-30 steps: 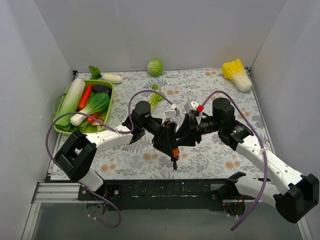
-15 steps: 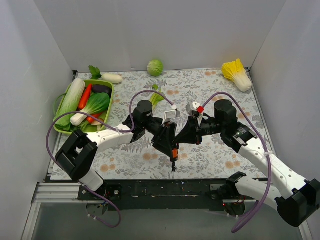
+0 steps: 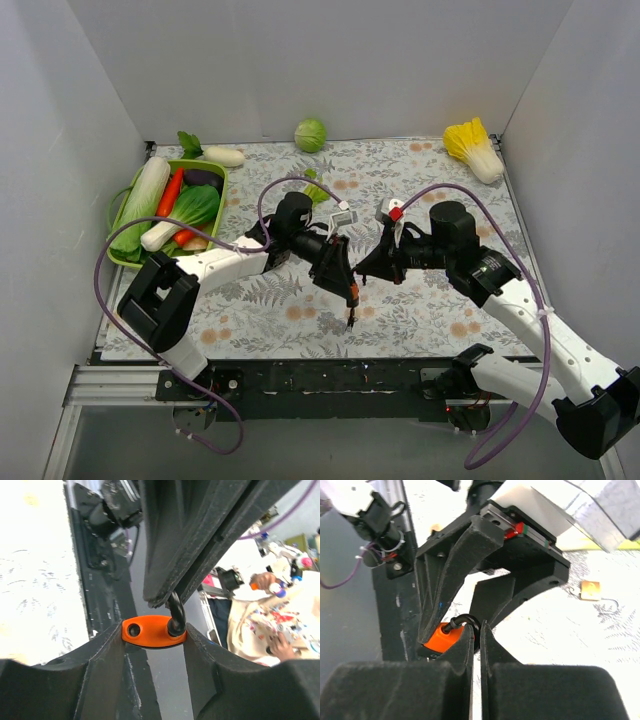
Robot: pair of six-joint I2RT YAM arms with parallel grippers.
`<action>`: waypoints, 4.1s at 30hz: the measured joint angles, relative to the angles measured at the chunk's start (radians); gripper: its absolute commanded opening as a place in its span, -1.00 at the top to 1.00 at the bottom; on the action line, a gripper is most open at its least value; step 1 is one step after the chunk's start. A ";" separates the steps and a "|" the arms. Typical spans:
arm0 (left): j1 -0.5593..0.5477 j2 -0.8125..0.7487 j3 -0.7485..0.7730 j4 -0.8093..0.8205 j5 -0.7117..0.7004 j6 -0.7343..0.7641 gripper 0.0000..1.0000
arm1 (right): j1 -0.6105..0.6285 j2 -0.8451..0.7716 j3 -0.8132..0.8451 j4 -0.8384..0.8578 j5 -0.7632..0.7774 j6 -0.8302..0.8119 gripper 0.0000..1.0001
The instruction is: Unlock with the key
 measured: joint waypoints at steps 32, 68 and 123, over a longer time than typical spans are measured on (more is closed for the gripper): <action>-0.045 -0.033 0.055 -0.275 -0.882 0.148 1.00 | 0.001 0.099 -0.049 0.043 0.525 0.259 0.97; -0.094 0.256 0.218 -0.492 -1.018 0.065 1.00 | -0.107 0.217 -0.415 0.461 0.536 0.478 0.97; 0.304 -0.310 -0.011 -0.308 -0.981 0.064 -0.96 | -0.250 0.797 -0.014 0.472 0.438 0.114 0.71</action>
